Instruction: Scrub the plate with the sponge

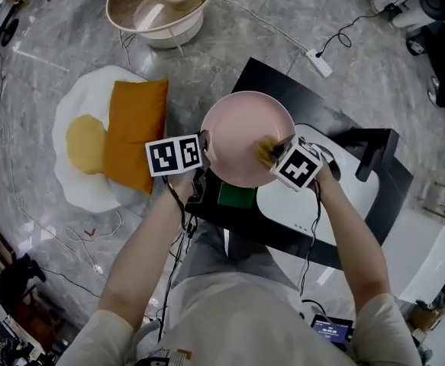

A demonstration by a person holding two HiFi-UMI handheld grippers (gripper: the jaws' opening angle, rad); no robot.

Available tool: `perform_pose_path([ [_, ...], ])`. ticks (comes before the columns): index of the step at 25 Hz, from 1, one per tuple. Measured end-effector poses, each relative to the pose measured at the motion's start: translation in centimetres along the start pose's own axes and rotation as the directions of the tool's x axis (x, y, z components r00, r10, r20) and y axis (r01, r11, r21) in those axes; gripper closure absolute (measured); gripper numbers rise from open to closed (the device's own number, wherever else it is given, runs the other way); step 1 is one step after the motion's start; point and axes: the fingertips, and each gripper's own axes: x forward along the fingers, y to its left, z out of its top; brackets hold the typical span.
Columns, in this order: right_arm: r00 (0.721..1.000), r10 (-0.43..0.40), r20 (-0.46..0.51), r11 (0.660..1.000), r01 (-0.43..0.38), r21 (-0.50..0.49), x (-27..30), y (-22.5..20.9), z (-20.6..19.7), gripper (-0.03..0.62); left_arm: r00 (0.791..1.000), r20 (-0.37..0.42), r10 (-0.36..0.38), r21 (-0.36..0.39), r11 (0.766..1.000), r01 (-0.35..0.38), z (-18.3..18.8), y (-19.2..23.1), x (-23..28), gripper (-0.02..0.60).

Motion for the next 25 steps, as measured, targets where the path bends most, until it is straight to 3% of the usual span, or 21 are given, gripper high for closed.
perform_pose_path([
  [4, 0.993, 0.115, 0.02, 0.993, -0.114, -0.035, 1.5, 5.6, 0.8, 0.549, 1.0, 0.004, 0.014, 0.009, 1.0, -0.014, -0.1, -0.2, 0.2, 0.554],
  [6, 0.989, 0.129, 0.068, 0.991, -0.128, -0.028, 2.2, 7.3, 2.6, 0.55, 1.0, 0.005, 0.018, 0.007, 1.0, -0.018, -0.2, -0.3, 0.2, 0.554],
  [14, 0.974, 0.083, 0.212, 0.986, -0.111, 0.122, 3.5, 4.3, 8.6, 0.549, 1.0, 0.006, -0.009, -0.021, 1.0, 0.01, -0.8, 0.0, -0.4, 0.554],
  [21, 0.962, -0.116, 0.247, 0.968, 0.054, 0.246, 2.5, -3.9, 9.8, 0.549, 1.0, 0.0, -0.015, -0.029, 0.999, 0.015, -0.8, 0.1, -0.4, 0.554],
  [25, 0.968, -0.212, 0.135, 0.937, 0.163, 0.308, 1.2, -6.8, 5.0, 0.549, 1.0, 0.013, 0.01, -0.026, 1.0, -0.01, -0.7, 0.0, -0.2, 0.554],
])
